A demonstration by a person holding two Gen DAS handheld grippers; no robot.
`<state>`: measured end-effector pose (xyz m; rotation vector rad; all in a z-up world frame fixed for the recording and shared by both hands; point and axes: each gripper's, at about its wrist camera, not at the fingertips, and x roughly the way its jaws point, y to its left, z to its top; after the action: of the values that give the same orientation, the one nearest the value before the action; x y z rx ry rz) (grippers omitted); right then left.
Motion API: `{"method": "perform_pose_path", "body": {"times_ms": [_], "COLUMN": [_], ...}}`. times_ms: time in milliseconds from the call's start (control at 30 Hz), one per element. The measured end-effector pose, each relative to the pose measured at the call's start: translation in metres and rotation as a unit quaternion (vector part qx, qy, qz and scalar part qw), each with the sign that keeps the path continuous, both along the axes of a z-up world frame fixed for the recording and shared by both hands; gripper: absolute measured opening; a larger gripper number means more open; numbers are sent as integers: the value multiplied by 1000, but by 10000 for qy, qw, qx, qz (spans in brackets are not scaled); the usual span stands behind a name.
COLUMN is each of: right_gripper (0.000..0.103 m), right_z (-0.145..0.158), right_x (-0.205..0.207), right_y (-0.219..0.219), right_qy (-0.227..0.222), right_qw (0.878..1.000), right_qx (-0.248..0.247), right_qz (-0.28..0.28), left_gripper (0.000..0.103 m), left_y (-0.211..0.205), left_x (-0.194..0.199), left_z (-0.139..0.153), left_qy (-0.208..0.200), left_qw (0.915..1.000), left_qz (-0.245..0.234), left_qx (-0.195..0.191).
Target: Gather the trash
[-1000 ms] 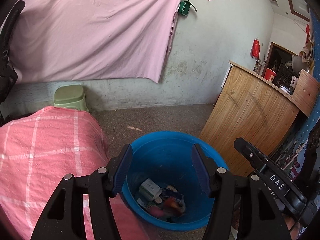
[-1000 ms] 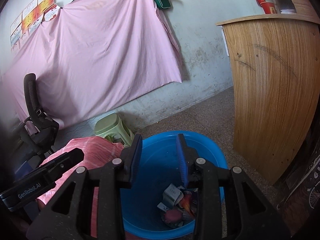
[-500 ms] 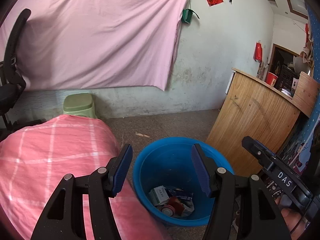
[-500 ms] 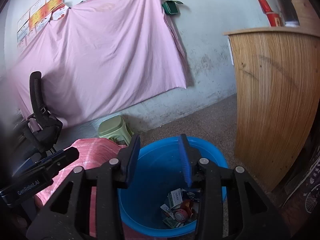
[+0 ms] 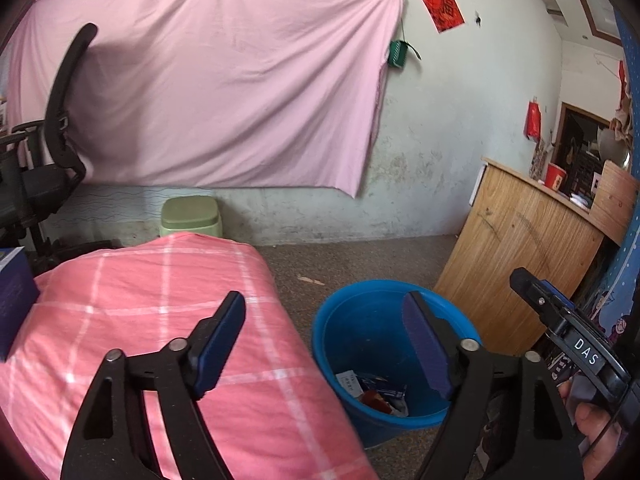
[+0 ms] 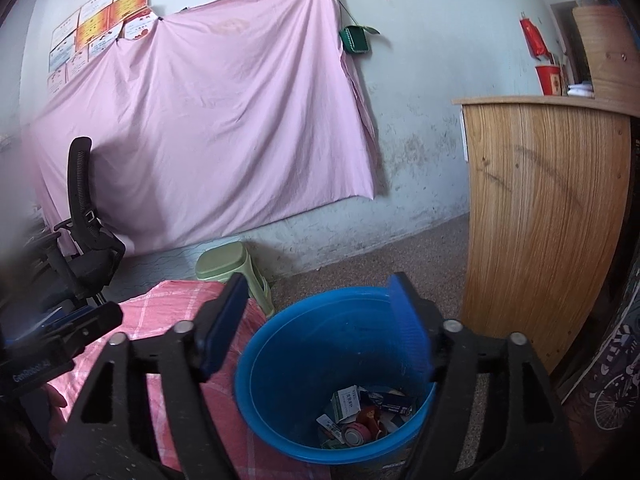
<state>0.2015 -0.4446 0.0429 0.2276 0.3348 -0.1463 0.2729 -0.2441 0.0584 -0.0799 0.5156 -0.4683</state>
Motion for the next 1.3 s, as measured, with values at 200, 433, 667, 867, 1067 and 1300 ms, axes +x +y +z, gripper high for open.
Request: {"method": "perform_pose_path", "body": {"times_ms": [200, 433, 667, 867, 1067, 1300], "right_gripper": [103, 103, 103, 103, 103, 103], "right_z": [3, 7, 5, 9, 8, 1], "right_x": [-18, -46, -82, -112, -146, -180], "right_y": [16, 34, 57, 80, 113, 153], "right_qy": [-153, -336, -436, -484, -508, -497], "right_qw": [9997, 9985, 9976, 9973, 9966, 9958], "right_qx": [-196, -423, -493, -503, -555, -600], "right_qz": [53, 123, 197, 235, 343, 476], "left_gripper": [97, 101, 101, 101, 101, 101], "left_y": [34, 67, 94, 118, 145, 169], "left_x": [-20, -45, -85, -123, -159, -200], "left_z": [3, 8, 11, 7, 6, -4], "left_qy": [-95, -303, -589, -605, -730, -805], "left_qw": [9993, 9974, 9946, 9937, 9916, 9882], "left_qz": [258, 555, 797, 912, 1053, 1300], "left_qx": [-237, -356, -295, -237, -158, -84]}}
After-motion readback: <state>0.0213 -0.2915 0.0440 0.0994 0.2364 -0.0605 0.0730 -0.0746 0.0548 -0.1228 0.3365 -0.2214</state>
